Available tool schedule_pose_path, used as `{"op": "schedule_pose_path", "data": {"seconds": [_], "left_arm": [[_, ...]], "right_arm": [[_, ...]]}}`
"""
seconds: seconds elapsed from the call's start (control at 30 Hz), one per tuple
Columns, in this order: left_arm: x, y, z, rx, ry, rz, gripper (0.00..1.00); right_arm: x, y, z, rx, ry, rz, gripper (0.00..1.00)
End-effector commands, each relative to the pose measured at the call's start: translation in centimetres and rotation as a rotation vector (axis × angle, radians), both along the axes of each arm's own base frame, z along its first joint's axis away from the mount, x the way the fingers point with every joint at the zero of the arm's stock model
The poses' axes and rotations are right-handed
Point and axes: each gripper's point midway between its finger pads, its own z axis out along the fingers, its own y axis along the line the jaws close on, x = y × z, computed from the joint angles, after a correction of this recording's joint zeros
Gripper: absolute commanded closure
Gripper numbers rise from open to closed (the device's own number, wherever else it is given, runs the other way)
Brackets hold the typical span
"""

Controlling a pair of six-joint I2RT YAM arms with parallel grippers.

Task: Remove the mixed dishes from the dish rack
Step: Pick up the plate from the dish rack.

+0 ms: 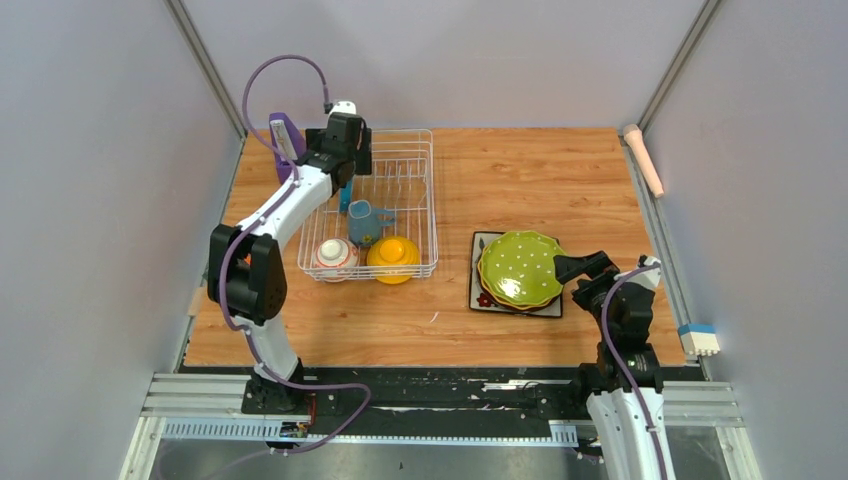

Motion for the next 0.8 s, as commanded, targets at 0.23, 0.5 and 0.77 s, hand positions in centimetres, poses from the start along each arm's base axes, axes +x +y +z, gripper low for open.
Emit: {"op": "schedule_pose_path", "data": {"seconds": [0.23,0.5,0.77], "left_arm": [[1.8,-1.5,0.0,-0.037,0.019,-0.065,0.19],[1.9,-2.4,-0.9,-0.073,0.057,-0.096,0.38],[1.7,-2.0,-1.5,-0.047,0.097,-0.076,0.44]], "right_arm": [[0.0,-1.1,-0.1,0.010,-0.008,-0.077,0.00],[0.1,-1.2,-0.7,0.012,0.022,-0.080,0.00],[0.1,-1.6,-0.7,0.003,0.021,-0.105,0.00]]}}
